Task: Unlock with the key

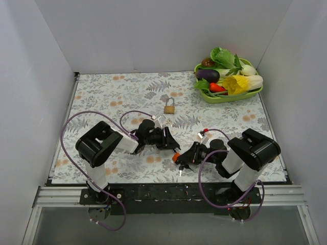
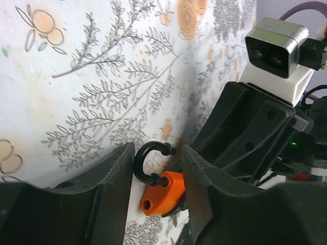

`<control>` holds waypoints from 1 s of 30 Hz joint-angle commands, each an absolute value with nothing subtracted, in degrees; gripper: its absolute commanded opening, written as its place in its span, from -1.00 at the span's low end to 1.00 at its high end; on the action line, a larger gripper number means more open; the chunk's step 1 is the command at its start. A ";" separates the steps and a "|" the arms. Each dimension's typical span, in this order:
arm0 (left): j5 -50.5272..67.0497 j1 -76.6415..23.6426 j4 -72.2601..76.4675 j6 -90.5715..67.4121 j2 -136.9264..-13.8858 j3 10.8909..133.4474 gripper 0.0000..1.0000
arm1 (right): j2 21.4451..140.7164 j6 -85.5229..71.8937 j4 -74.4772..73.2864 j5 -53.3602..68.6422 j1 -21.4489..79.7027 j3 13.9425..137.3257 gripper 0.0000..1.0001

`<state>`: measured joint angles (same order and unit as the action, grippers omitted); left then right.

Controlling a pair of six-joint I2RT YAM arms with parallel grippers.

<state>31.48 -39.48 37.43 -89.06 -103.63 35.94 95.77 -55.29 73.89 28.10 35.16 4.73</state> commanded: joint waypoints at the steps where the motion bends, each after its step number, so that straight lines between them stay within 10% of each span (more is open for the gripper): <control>1: 29.01 -39.38 36.22 -83.85 -105.11 41.13 -0.14 | 100.54 -59.15 97.38 27.60 33.84 2.11 -0.97; 10: 16.27 -39.11 26.46 -79.19 -102.14 44.12 0.97 | 100.99 -59.51 100.90 24.52 27.16 -2.28 -0.97; 30: 5.54 -38.06 12.22 -76.73 -87.02 43.85 0.96 | 87.01 -47.38 61.46 10.11 21.88 9.75 -0.81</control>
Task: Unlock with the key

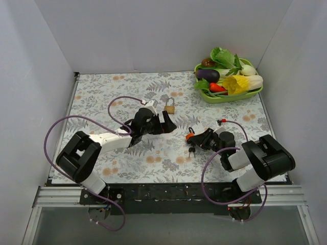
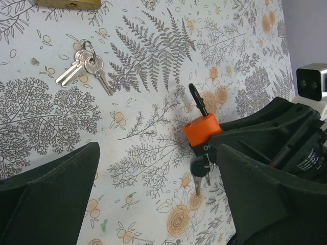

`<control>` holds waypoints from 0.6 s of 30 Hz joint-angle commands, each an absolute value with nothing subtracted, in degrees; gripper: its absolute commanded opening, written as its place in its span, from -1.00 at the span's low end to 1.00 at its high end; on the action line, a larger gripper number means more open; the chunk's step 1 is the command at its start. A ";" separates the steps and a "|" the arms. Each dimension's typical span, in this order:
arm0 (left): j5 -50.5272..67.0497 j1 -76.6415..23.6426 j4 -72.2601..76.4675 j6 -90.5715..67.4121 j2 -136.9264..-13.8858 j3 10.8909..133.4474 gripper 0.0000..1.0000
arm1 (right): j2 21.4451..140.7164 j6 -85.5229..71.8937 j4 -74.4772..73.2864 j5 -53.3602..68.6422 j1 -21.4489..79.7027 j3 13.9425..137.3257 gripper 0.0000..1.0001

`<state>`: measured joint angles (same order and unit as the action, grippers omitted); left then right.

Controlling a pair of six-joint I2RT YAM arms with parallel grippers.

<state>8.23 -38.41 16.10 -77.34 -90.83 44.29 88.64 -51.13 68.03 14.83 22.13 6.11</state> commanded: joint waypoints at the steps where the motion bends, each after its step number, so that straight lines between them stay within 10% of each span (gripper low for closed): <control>1: 5.36 -38.06 10.91 -76.73 -86.84 43.94 0.96 | 87.10 -47.03 60.65 9.76 21.80 10.45 -0.81; 10: 3.52 -37.79 6.95 -76.03 -83.67 44.38 0.96 | 92.02 -47.11 60.21 9.23 21.80 11.51 -0.63; 18: 2.37 -37.71 3.25 -76.29 -82.27 46.05 0.96 | 90.09 -46.59 56.78 7.30 21.88 11.07 0.15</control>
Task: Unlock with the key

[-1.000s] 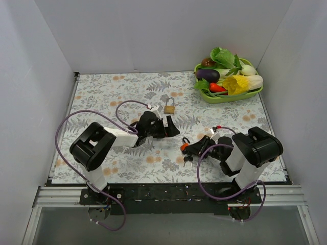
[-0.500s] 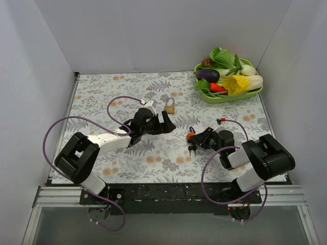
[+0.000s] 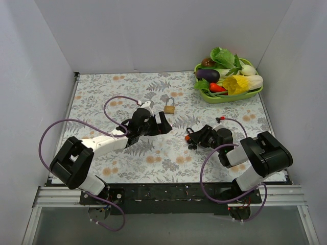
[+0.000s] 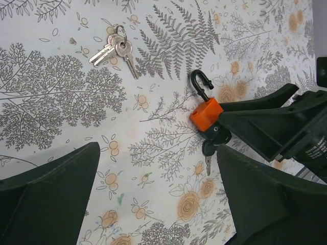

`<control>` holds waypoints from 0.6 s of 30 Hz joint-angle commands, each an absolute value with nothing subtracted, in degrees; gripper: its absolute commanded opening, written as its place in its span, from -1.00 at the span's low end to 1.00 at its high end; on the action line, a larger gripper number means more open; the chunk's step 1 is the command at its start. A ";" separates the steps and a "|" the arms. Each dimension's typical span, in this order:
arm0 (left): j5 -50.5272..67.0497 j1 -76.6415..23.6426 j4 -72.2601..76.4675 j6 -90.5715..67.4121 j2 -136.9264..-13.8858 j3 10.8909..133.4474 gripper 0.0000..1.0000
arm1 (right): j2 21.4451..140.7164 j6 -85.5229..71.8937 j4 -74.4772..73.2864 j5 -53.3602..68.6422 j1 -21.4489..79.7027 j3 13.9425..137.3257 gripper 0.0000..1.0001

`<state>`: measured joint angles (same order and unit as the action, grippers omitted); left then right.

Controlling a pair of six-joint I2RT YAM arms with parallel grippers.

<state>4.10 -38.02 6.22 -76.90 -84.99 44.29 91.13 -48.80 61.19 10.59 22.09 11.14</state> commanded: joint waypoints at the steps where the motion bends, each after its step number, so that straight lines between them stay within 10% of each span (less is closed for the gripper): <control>1: 2.46 -37.79 2.82 -76.29 -82.18 46.23 0.96 | 89.57 -46.41 56.17 6.95 21.88 11.07 0.18; 18: 3.25 -36.92 0.53 -76.99 -82.53 49.92 0.96 | 68.13 -29.98 31.83 -7.30 22.67 14.06 0.40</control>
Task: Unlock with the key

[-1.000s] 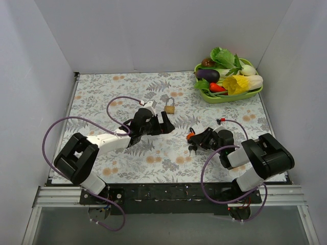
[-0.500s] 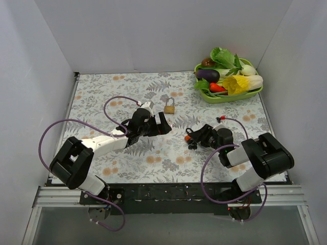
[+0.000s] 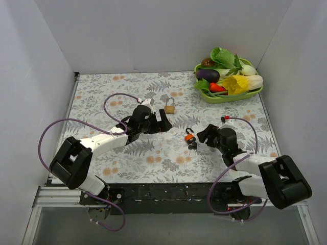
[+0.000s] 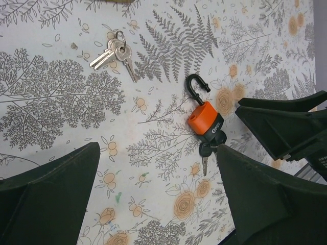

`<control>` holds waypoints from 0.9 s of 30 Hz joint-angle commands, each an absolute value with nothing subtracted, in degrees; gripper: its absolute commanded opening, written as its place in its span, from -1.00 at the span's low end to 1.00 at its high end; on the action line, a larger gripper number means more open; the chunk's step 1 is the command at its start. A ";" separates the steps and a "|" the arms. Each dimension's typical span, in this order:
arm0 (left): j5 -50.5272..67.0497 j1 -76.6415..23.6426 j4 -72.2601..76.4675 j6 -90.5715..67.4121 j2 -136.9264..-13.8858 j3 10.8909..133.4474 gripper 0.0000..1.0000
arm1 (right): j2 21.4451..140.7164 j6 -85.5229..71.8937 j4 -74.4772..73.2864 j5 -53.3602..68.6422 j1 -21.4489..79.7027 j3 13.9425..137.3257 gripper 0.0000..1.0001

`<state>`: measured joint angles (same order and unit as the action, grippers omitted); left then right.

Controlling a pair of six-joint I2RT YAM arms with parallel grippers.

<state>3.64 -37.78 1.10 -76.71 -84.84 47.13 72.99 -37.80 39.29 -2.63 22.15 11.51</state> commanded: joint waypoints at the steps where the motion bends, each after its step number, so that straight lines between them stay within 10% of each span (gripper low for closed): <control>1: 3.16 -36.83 0.44 -77.25 -82.62 50.27 0.96 | 67.07 -28.75 30.60 -7.29 23.02 14.41 0.40; 27: -14.68 -37.09 -35.21 -56.43 -128.57 108.43 0.97 | 44.12 -16.61 1.41 -4.83 24.34 24.35 0.38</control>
<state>-11.49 -36.93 -27.05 -61.25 -124.44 98.56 45.69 -17.80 3.62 -5.37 24.10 23.05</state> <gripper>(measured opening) 0.981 0.695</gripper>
